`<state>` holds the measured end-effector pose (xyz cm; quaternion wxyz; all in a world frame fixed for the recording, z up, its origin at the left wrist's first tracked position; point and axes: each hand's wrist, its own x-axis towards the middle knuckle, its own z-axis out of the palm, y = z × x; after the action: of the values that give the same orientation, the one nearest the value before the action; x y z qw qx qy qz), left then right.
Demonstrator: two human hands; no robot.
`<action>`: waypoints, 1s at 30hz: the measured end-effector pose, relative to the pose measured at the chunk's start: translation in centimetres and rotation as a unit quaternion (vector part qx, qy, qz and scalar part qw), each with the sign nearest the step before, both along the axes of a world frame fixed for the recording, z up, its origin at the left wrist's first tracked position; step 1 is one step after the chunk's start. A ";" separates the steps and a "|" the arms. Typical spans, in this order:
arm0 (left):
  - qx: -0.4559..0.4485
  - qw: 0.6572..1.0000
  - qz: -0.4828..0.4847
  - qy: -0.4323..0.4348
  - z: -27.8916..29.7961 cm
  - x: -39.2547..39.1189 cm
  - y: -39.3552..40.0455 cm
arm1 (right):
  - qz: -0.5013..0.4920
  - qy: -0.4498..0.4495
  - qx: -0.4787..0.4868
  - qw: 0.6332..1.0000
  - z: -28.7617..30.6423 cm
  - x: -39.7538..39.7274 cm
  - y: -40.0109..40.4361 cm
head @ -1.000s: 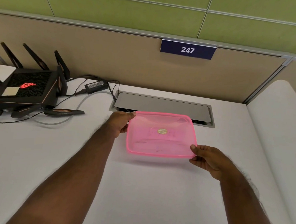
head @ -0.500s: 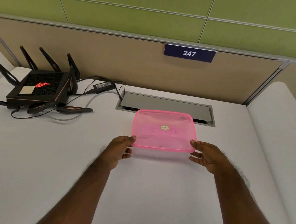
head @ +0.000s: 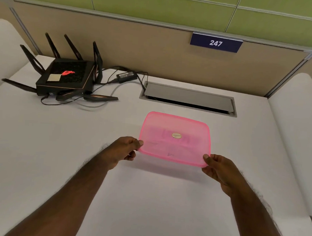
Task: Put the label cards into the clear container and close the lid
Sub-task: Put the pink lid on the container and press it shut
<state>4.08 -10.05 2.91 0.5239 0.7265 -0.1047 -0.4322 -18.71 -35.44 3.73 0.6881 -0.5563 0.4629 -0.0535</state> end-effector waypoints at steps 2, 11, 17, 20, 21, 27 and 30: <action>0.007 1.000 -0.015 0.001 0.0 -0.9 2.8 | -0.003 0.001 -0.005 1.000 0.1 -1.0 2.6; 0.031 0.998 -0.055 -0.003 -0.5 -4.1 12.4 | -0.016 0.017 -0.021 1.000 -0.5 -4.6 12.0; 0.045 0.997 -0.061 -0.007 -1.4 -4.4 14.9 | -0.022 0.019 -0.020 0.999 -1.1 -5.2 15.0; 0.045 0.997 -0.062 -0.005 -1.6 -4.0 15.2 | -0.026 0.022 -0.023 0.999 -1.1 -5.1 15.6; 0.047 0.997 -0.065 -0.004 -1.5 -3.9 15.2 | -0.024 0.025 -0.021 0.999 -1.0 -5.1 15.7; 0.084 0.992 -0.091 -0.028 -1.1 -3.3 15.3 | -0.015 0.040 -0.028 0.999 -0.5 -4.9 15.8; 0.090 0.991 -0.086 -0.048 -1.0 -3.2 15.2 | -0.013 0.039 -0.058 0.997 -0.4 -4.7 16.1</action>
<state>0.85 5.14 1.94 0.4116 0.7789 -0.1523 -0.4481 -23.37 -19.32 3.29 0.6352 -0.5908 0.4929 -0.0669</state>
